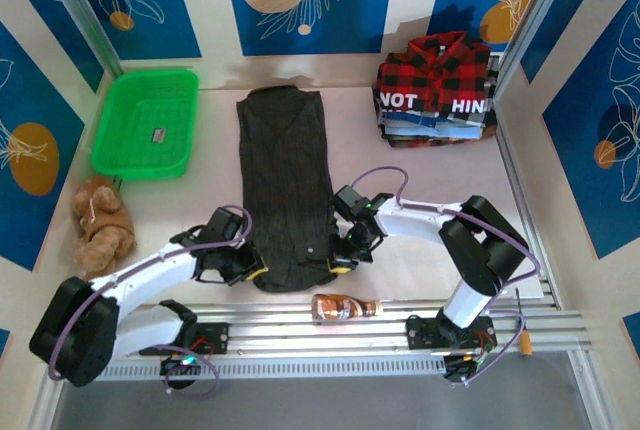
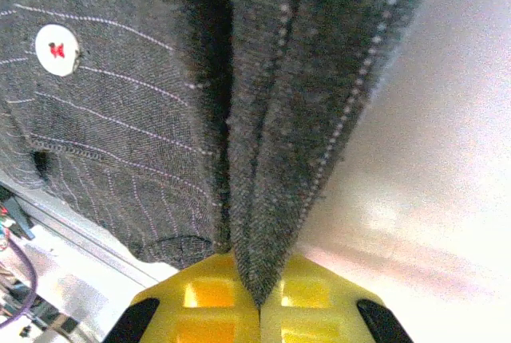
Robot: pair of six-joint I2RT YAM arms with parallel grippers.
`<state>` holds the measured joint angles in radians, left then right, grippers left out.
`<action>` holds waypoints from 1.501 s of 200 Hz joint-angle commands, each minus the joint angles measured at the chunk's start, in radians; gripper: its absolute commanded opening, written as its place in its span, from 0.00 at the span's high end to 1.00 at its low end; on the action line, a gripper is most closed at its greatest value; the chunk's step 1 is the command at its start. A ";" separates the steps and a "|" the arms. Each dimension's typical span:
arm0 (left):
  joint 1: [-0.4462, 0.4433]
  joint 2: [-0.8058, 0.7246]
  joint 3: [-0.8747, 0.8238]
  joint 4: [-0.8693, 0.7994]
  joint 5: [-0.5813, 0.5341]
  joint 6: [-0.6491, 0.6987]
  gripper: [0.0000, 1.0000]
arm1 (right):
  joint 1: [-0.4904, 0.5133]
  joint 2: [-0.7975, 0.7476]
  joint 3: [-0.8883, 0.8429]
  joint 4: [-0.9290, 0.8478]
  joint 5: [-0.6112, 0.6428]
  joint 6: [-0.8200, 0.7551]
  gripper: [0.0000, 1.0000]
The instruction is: Fold and stack the long sleeve shirts
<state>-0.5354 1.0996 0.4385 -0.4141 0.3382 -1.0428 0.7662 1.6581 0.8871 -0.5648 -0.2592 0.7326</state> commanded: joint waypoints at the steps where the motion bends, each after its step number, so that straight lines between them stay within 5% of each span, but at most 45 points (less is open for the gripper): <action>1: -0.010 -0.103 -0.009 -0.116 -0.018 -0.004 0.91 | 0.010 -0.065 0.036 -0.104 -0.025 -0.008 1.00; 42: -0.009 -0.212 0.065 -0.189 -0.030 -0.018 0.93 | 0.014 -0.147 0.117 -0.180 -0.045 -0.011 1.00; 89: 0.025 -0.106 0.208 -0.127 -0.014 -0.004 0.94 | -0.046 -0.102 0.310 -0.248 -0.057 -0.044 1.00; 160: 0.216 0.108 0.402 0.025 0.079 0.045 0.94 | -0.221 0.128 0.618 -0.293 -0.113 -0.083 1.00; 300: 0.367 0.410 0.559 0.135 0.096 0.113 0.95 | -0.368 0.563 1.121 -0.433 -0.133 -0.192 1.00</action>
<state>-0.1837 1.4631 0.9550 -0.3187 0.4225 -0.9592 0.4122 2.1643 1.9289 -0.9405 -0.3603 0.5732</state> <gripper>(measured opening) 0.070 0.052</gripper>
